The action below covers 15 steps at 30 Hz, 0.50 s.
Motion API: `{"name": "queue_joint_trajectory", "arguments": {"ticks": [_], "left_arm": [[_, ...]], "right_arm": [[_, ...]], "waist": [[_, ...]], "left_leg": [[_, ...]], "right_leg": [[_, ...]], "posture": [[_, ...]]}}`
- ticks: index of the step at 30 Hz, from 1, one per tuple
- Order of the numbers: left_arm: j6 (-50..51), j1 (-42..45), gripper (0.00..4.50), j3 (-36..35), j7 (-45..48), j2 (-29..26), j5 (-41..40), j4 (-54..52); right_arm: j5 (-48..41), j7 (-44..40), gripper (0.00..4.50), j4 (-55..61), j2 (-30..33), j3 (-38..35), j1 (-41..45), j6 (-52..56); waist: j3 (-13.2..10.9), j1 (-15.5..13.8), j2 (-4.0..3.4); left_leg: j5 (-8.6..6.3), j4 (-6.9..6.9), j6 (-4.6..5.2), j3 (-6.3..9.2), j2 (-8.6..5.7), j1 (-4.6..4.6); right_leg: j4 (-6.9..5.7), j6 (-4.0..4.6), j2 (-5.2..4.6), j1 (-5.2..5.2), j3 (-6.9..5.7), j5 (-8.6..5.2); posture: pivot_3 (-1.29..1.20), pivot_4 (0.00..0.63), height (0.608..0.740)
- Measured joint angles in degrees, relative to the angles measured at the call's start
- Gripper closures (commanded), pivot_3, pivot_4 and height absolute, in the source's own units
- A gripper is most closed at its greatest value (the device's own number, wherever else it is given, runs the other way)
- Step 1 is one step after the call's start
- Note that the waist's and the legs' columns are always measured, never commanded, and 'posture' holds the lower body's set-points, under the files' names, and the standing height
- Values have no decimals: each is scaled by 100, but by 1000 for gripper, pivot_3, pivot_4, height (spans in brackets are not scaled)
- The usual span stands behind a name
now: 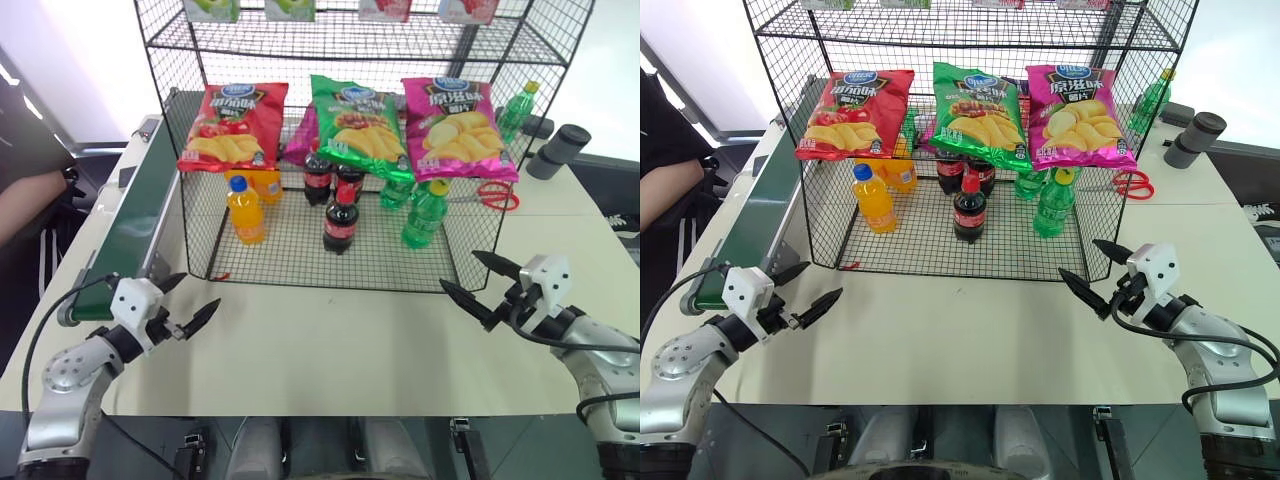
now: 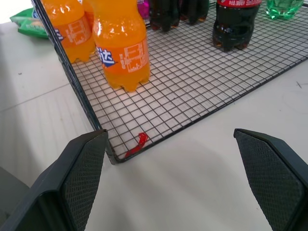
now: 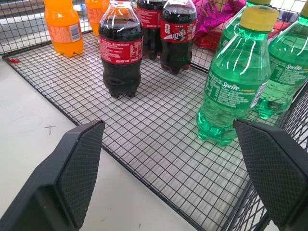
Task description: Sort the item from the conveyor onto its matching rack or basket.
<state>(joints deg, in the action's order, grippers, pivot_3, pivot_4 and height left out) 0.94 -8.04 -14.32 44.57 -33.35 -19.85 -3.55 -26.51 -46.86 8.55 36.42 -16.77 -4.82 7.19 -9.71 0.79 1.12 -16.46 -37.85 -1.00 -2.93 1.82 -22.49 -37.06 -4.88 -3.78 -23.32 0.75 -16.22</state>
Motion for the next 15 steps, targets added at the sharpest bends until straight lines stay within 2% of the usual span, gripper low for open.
{"name": "queue_joint_trajectory", "arguments": {"ticks": [15], "left_arm": [[121,123,0,23,-98,0,65,2]], "right_arm": [[2,29,57,1,-10,1,53,-1]], "waist": [[0,-1,0]], "left_leg": [[1,-2,1,-1,-1,2]], "right_leg": [[-2,-2,4,4,-2,1]], "posture": [[0,150,740]]}}
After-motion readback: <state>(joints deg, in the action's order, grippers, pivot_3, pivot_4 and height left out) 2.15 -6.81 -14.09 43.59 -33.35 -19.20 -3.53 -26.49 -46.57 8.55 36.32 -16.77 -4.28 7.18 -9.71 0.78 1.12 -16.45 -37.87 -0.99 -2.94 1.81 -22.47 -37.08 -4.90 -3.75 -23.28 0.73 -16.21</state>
